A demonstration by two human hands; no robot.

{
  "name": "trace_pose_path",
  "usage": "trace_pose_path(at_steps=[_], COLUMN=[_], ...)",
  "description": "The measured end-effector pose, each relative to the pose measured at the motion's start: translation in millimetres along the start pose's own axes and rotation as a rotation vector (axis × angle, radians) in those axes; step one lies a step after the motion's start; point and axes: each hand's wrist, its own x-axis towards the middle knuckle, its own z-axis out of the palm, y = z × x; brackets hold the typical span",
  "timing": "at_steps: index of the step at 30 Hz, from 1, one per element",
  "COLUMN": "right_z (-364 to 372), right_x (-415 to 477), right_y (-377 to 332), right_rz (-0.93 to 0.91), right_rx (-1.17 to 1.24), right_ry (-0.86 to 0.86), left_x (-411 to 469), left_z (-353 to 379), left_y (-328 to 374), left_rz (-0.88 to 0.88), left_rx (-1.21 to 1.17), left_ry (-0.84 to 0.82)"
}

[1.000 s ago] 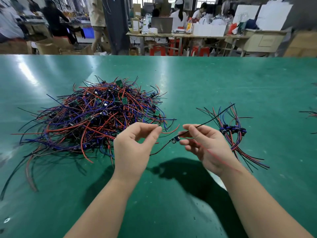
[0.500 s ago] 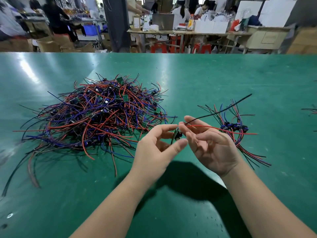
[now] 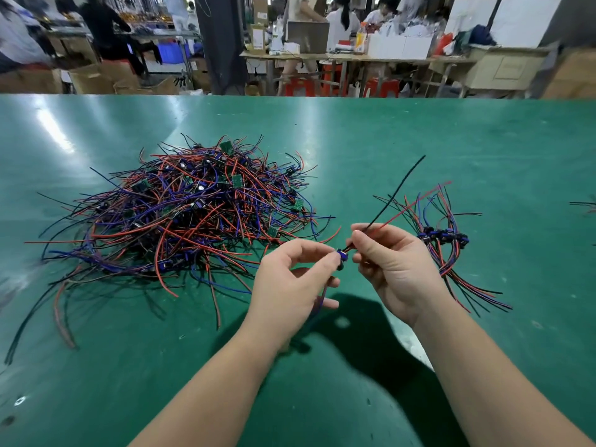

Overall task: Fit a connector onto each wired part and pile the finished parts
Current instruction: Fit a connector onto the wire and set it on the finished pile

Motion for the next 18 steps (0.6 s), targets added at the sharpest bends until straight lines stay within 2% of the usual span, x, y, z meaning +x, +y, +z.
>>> trace_pose_path(at_steps=[7, 10, 13, 18], right_z=[2, -3, -12, -17], right_x=[1, 0, -2, -1], right_y=[4, -1, -5, -5], right_rz=[-0.005, 0.050, 0.075, -0.013], right_rx=[-0.045, -0.026, -0.085, -0.300], right_ry=[0.019, -0.128, -0.316, -0.388], left_x=[2, 6, 7, 6], left_z=[0, -4, -5, -5], left_y=[1, 2, 5, 3], left_rz=[-0.146, -0.315, -0.383, -0.393], left_rx=[-0.044, -0.155, -0.179, -0.155], left_ry=[-0.008, -0.019, -0.046, -0.063])
